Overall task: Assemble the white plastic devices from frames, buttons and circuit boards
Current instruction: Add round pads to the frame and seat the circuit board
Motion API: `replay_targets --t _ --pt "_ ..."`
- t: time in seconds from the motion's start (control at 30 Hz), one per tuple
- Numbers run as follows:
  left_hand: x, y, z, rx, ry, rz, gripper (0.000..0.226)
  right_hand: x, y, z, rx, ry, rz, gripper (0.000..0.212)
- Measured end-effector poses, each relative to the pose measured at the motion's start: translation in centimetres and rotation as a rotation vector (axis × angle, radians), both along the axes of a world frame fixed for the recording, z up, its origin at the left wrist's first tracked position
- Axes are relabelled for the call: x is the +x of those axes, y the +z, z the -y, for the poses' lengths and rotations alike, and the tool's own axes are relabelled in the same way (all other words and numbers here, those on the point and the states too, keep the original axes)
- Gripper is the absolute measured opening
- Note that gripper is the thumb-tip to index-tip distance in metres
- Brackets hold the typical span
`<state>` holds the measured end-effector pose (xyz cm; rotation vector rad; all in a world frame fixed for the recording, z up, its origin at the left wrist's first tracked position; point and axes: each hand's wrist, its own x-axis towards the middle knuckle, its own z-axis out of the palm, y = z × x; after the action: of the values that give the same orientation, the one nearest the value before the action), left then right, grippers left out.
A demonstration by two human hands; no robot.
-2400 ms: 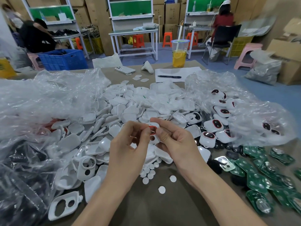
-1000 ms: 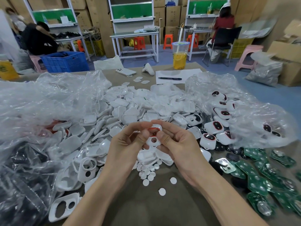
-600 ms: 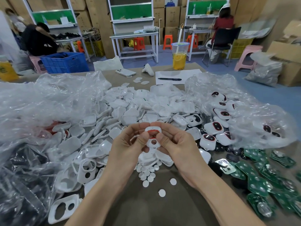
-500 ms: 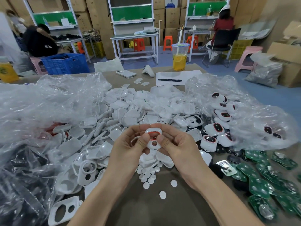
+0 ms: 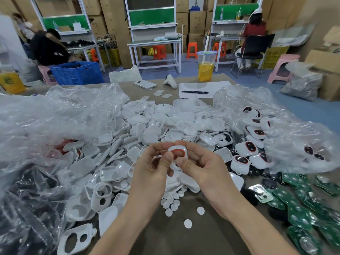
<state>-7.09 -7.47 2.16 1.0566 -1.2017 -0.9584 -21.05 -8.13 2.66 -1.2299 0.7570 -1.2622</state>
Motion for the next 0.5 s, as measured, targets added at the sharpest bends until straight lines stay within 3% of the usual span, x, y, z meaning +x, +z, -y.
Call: replay_targets --t 0.23,0.5 --pt "-0.36 -0.37 -0.05 -0.022 0.074 0.082 0.028 0.13 0.3 -0.17 -0.006 -0.02 -0.042 0.03" --pt "-0.58 0.13 -0.48 -0.04 0.093 0.103 0.03 0.29 0.31 -0.13 0.007 -0.007 -0.003 0.03"
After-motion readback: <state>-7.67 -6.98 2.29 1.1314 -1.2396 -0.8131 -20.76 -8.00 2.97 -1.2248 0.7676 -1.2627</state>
